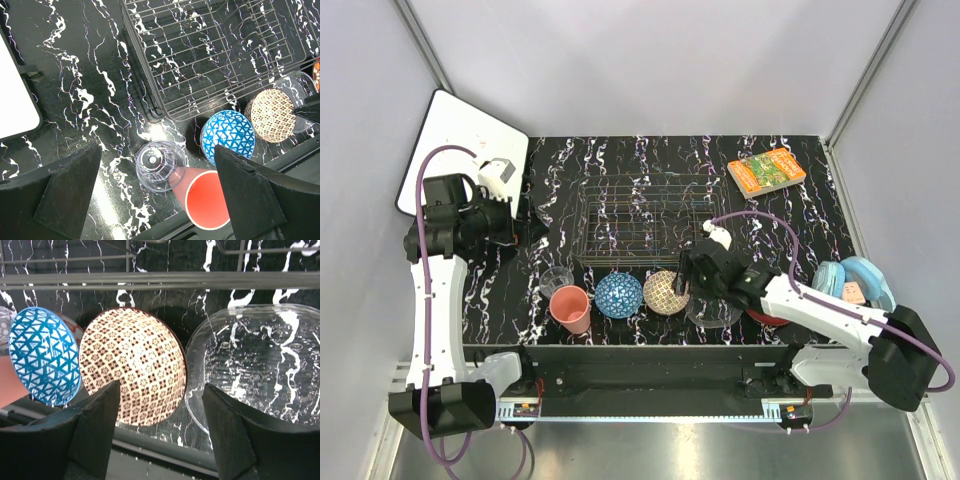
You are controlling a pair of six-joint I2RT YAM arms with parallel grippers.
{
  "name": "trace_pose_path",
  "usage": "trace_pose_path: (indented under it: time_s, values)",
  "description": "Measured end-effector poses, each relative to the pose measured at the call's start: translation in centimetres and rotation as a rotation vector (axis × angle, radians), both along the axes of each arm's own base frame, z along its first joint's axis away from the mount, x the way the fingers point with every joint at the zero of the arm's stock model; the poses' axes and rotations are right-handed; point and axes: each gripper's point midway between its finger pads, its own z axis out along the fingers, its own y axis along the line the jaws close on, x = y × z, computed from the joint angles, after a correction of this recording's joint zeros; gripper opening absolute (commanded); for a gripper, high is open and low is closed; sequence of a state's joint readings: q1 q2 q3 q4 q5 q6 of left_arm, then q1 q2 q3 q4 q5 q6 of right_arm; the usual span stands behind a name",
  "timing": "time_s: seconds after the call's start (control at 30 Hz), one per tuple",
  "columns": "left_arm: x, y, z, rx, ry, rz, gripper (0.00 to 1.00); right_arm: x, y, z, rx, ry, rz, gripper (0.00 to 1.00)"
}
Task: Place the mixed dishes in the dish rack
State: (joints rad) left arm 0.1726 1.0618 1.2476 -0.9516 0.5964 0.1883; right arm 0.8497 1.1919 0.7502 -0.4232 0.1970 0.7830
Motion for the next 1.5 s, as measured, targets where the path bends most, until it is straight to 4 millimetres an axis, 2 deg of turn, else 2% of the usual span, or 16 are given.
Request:
trace_pose_path:
  time_s: [0.23,0.43,0.7,0.8,0.93,1.27,1.4,1.43,1.5]
  values:
    - [0.0,0.0,0.0,0.004,-0.002,-0.002,0.99,0.0,-0.2,-1.0,-0.034,-0.038,-0.029,0.66]
    - [0.0,0.1,0.0,0.011,-0.004,-0.003,0.99,-0.7,-0.7,-2.9,-0.075,-0.011,-0.057,0.65]
    - [0.1,0.3,-0.1,0.024,-0.008,-0.003,0.99,-1.1,0.3,-4.7,-0.113,-0.006,-0.048,0.61]
    - [0.1,0.4,-0.1,0.030,-0.009,-0.001,0.99,-1.4,0.7,-5.4,-0.131,-0.001,-0.036,0.56]
    - [0.0,0.5,-0.1,0.038,-0.014,0.001,0.99,-1.5,0.9,-5.9,-0.150,-0.005,-0.031,0.44]
    - [-0.3,0.8,-1.0,0.060,0.004,0.002,0.99,-1.5,1.3,-5.4,-0.161,-0.045,-0.030,0.19]
    - [-0.6,0.9,-1.4,0.065,0.019,0.005,0.99,-1.5,1.5,-5.3,-0.160,-0.050,-0.026,0.07]
    - [-0.6,0.9,-1.4,0.067,0.017,0.005,0.99,-1.6,1.6,-5.3,-0.160,-0.052,-0.024,0.01]
    - [-0.7,0.9,-1.2,0.072,0.009,0.005,0.99,-1.6,1.6,-5.2,-0.166,-0.060,-0.022,0.00]
